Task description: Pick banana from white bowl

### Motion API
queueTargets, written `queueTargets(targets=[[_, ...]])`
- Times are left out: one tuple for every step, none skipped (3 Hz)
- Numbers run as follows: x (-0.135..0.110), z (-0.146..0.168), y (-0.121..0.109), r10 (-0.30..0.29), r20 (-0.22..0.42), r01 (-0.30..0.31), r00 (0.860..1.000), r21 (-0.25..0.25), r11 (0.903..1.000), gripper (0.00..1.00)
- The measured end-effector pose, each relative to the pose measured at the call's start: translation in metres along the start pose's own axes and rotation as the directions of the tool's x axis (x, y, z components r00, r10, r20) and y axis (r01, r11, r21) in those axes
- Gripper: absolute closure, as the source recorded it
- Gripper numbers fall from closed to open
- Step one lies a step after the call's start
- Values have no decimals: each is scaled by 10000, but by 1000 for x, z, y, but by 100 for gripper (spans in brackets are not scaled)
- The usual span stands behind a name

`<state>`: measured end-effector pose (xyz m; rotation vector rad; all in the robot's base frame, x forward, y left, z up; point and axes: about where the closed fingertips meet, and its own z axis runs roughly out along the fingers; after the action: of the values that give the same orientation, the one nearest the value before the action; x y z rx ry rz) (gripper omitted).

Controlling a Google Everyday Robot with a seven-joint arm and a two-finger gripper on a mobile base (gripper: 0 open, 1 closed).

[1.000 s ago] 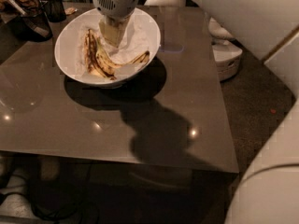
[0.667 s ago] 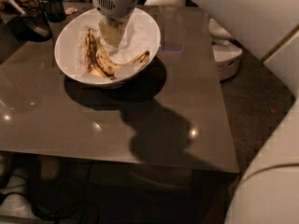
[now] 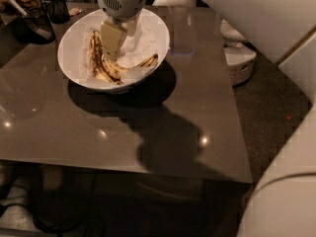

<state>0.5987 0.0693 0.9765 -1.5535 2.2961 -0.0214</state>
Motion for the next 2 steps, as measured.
queueTargets(targets=[[0, 0, 0, 1, 0, -1, 10000, 0, 10000, 0], [0, 1, -1, 78, -10, -78, 10000, 22, 10000, 0]])
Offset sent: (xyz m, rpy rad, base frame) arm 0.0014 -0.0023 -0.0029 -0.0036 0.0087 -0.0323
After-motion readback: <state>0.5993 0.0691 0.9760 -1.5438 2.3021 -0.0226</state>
